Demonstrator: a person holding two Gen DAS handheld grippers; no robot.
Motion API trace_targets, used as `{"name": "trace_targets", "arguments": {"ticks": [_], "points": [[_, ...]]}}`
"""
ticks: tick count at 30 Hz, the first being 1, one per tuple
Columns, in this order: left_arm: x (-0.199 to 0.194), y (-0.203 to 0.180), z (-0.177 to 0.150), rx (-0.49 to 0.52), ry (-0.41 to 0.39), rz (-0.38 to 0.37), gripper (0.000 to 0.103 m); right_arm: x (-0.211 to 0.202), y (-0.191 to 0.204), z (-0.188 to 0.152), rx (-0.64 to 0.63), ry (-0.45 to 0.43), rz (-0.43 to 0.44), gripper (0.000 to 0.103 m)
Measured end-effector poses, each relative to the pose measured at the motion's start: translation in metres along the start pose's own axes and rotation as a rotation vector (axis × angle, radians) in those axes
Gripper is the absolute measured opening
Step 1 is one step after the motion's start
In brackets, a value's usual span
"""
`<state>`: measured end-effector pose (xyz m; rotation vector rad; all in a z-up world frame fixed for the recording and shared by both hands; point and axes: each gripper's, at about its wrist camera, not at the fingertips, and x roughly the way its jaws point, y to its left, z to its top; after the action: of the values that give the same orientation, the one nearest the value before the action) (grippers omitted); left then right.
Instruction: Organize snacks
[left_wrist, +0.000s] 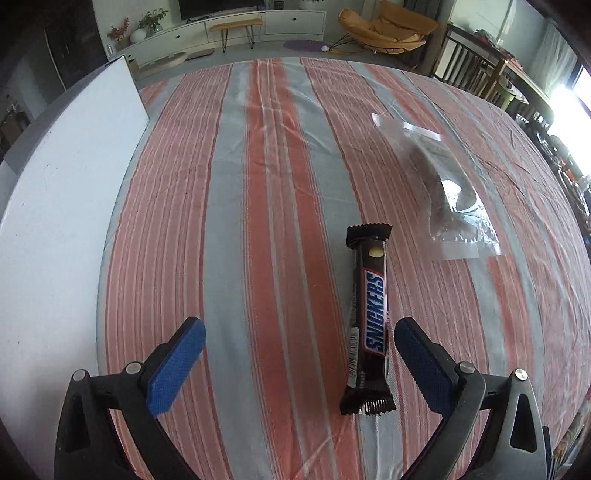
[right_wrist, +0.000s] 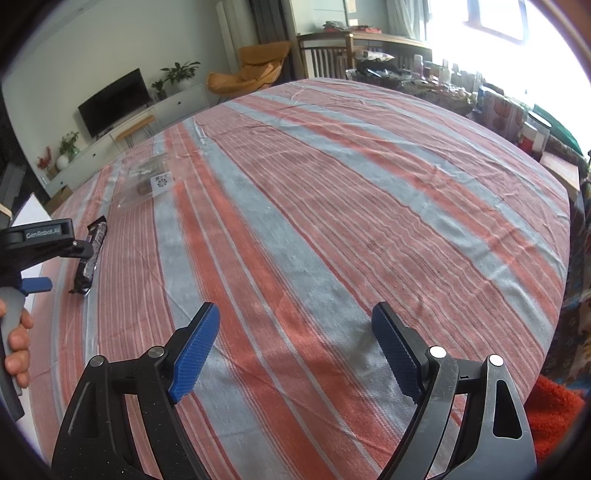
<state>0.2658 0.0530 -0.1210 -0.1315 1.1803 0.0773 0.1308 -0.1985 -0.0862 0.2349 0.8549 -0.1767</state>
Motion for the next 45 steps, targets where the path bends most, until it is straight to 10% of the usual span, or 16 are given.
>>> {"name": "trace_targets", "arguments": {"ticks": [5, 9, 16, 20, 25, 45], "points": [[0.006, -0.031, -0.001, 0.115, 0.009, -0.038, 0.084, 0.0, 0.0, 0.0, 0.003, 0.0, 0.007, 0.087], [-0.005, -0.038, -0.009, 0.177, -0.063, -0.007, 0.017, -0.002, -0.002, -0.001, 0.011, -0.001, 0.018, 0.087], [-0.029, 0.019, -0.057, 0.057, -0.083, 0.018, 0.017, -0.001, -0.001, -0.001, 0.005, -0.002, 0.004, 0.087], [-0.035, 0.03, -0.077, 0.01, -0.148, -0.003, 0.021, 0.0, 0.001, -0.001, -0.004, 0.0, -0.006, 0.087], [-0.03, 0.018, -0.089, 0.049, -0.177, 0.017, 0.088, -0.001, 0.001, -0.002, -0.01, 0.001, -0.007, 0.087], [-0.024, 0.028, -0.096, 0.026, -0.23, 0.055, 0.103, 0.003, 0.014, -0.007, -0.085, 0.02, -0.086, 0.087]]}}
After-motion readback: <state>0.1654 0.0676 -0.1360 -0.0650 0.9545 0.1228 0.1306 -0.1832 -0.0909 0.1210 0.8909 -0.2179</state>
